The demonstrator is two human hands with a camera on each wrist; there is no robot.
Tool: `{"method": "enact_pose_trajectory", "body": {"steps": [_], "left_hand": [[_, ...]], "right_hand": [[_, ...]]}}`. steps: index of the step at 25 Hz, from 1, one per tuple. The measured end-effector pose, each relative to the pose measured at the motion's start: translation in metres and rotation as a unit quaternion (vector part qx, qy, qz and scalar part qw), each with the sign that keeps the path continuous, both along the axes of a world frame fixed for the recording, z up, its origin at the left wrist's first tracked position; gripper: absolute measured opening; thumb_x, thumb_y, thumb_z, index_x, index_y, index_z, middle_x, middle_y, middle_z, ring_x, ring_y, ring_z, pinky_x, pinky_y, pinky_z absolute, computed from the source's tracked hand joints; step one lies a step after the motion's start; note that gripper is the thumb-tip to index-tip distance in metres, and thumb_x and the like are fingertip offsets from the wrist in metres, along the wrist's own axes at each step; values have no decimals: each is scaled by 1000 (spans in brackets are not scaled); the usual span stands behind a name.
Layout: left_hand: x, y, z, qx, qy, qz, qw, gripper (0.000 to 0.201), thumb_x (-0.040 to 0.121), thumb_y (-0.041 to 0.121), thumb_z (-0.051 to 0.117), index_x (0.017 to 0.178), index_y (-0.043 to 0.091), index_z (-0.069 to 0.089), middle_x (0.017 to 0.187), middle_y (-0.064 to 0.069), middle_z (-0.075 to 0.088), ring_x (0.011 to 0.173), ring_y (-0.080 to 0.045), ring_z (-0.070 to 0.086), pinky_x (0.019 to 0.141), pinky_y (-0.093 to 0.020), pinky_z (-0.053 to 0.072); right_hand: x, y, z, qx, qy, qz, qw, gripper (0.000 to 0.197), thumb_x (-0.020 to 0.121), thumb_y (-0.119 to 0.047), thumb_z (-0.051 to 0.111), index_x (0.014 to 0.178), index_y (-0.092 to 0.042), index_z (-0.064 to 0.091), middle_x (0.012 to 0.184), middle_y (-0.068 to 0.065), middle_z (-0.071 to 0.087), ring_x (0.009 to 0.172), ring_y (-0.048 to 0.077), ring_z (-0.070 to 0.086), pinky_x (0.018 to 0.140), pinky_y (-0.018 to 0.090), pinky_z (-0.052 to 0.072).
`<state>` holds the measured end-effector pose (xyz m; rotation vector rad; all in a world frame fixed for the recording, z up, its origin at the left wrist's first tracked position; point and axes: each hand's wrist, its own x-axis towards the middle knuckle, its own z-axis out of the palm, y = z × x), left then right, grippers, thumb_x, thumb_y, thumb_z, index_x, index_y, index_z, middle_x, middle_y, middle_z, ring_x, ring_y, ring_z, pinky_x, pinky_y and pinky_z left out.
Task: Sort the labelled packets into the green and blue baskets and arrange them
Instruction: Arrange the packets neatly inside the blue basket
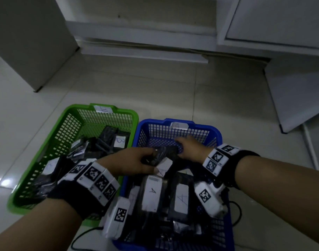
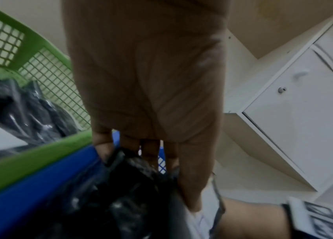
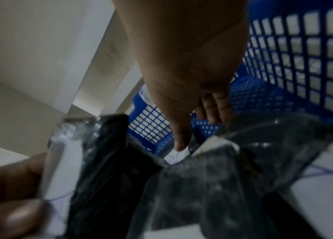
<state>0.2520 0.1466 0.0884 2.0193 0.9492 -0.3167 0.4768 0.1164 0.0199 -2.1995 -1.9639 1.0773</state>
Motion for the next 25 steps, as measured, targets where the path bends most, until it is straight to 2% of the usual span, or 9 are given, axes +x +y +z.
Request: {"method": "enact_pose_trajectory", "body": {"steps": [2,4,8,11,15,17,19,21,25], "left_hand": [[-8,-2,-3,9,-12,-12,1000,44,84,48,62,124,34,52,121,11,61,109,-9,58,95,-28,47],[-14,-3,-8,17,-19,-19,1000,45,85,48,60,126,31,52,122,8,61,110,-12,58,97,-33,47],[-21,-5,-9,3,-51,7,999,43,86,41,62,127,32,52,121,9,63,108,-8,59,97,-31,48],[-23,-3,-7,13,-53,9,998,44,87,38,62,129,32,51,122,9,63,107,-8,59,96,-26,46],[-23,-2,-6,26,-59,3,998,43,88,37,62,129,30,50,121,9,62,107,-9,59,93,-23,46],[-21,-1,-5,41,-47,4,998,40,88,37,61,126,26,51,118,5,63,103,-12,59,88,-24,46],[-15,1,-4,71,-34,7,997,35,89,38,60,119,23,50,110,3,62,93,-12,57,78,-22,43],[-5,4,-4,90,-39,27,995,35,88,39,60,118,23,49,107,1,63,92,-15,58,76,-22,42],[15,10,-8,37,-66,40,996,41,80,37,71,112,31,45,109,3,66,97,-14,62,82,-26,49]], "right_hand": [[-12,4,-15,-13,-18,-31,999,36,89,-22,57,123,-13,48,129,19,42,113,37,51,97,36,44],[-16,9,-20,-22,1,-70,997,21,91,-15,52,110,-11,45,118,21,48,111,36,52,86,35,43],[-21,15,-20,33,94,-220,970,34,76,-12,74,100,-9,51,81,5,58,72,24,61,53,26,46],[-25,11,-28,70,131,-332,931,18,72,-15,76,85,-9,66,81,7,68,75,24,66,68,30,53],[-21,7,-31,50,165,-396,902,9,76,-11,73,83,-9,66,77,8,66,75,25,64,64,27,48],[-18,3,-18,13,233,-363,902,7,85,-7,65,79,-9,67,82,9,67,85,28,64,71,31,53],[-15,-3,4,45,240,-289,926,19,93,-23,57,86,-11,71,94,7,70,94,24,65,83,36,53],[-13,-12,30,89,272,-209,935,24,94,-35,53,99,-19,70,100,-4,71,95,10,65,84,26,52],[-7,-27,45,84,301,-134,940,23,83,-17,70,105,-21,67,103,-3,72,98,10,67,82,21,54]]}}
